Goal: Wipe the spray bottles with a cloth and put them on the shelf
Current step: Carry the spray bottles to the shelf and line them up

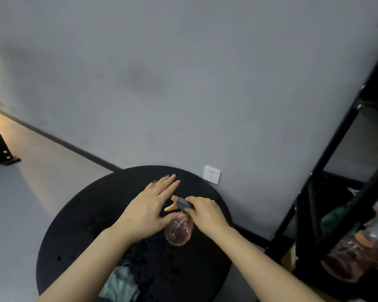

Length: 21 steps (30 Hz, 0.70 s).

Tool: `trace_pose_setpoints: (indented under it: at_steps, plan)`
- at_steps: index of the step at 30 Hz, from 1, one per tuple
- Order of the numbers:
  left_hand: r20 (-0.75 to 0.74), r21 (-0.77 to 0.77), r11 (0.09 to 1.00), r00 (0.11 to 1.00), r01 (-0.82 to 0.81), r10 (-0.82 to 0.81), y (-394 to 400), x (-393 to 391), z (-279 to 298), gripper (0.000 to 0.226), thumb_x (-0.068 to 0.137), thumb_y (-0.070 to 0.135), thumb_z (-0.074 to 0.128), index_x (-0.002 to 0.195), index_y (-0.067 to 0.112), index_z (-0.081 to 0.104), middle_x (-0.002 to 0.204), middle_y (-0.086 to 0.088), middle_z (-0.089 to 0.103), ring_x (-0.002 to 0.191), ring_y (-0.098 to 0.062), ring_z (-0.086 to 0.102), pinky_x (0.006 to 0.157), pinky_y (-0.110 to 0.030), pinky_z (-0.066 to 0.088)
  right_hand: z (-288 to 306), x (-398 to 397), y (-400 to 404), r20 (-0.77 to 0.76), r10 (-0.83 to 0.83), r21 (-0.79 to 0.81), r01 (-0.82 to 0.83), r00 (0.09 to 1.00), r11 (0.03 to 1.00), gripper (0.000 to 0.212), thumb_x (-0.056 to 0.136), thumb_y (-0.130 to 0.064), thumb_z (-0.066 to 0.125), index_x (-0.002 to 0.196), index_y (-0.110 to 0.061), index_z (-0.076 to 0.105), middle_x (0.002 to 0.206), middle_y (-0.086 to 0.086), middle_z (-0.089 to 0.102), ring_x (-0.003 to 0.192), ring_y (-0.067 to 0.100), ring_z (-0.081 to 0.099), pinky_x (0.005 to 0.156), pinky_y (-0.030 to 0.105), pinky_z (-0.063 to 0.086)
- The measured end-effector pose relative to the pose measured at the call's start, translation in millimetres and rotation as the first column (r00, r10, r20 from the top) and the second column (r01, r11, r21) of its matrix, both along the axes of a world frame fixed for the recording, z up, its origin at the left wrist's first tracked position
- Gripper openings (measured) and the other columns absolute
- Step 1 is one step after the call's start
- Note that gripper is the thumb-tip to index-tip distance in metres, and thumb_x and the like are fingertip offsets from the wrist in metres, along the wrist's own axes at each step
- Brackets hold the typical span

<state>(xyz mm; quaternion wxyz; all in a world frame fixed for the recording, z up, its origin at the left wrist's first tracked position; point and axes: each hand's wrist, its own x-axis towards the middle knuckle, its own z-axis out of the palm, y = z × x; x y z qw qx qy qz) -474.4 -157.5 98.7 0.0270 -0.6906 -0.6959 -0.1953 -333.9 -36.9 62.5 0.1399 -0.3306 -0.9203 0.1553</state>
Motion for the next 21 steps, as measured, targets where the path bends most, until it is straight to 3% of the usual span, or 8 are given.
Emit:
trace_pose_setpoints:
  at_steps: [8,14,17,21]
  plan:
    - [-0.015,0.060,0.983,0.985,0.171,-0.170,16,85,34,0.092,0.075,0.078,0.026,0.148,0.024,0.019,0.155,0.010,0.011,0.143,-0.003,0.006,0.112,-0.017,-0.004,57,125,-29,-0.048,-0.070,0.002,0.070,0.996,0.998,0.024,0.091,-0.027,0.055,0.115,-0.028,0.060,0.109,-0.006,0.066,0.099,0.015,0.059,0.083,0.031,0.047]
    - [-0.020,0.081,0.939,0.942,0.335,-0.335,34,178,60,0.092,0.073,0.080,0.025,0.148,0.027,0.016,0.153,0.015,0.007,0.140,0.003,0.000,0.111,-0.015,-0.004,95,247,-49,-0.066,-0.188,0.016,0.189,0.980,0.982,0.013,0.088,-0.026,0.060,0.099,-0.026,0.066,0.078,-0.012,0.061,0.076,0.009,0.054,0.062,0.022,0.037]
    - [-0.020,0.084,0.908,0.912,0.410,-0.410,40,222,69,0.087,0.076,0.076,0.029,0.148,0.029,0.014,0.154,0.014,0.008,0.141,0.002,0.001,0.111,-0.016,-0.004,110,296,-54,-0.058,-0.267,0.032,0.269,0.962,0.963,0.022,0.088,-0.028,0.061,0.109,-0.027,0.064,0.097,-0.008,0.067,0.089,0.010,0.060,0.074,0.028,0.047]
    - [-0.009,0.094,0.869,0.873,0.486,-0.488,43,274,80,0.082,0.079,0.067,0.038,0.146,0.032,0.008,0.152,0.019,0.002,0.137,0.007,-0.004,0.104,-0.006,-0.013,125,352,-56,-0.078,-0.354,0.030,0.357,0.932,0.934,0.023,0.087,-0.025,0.062,0.110,-0.026,0.065,0.097,-0.006,0.069,0.088,0.009,0.062,0.078,0.031,0.051]
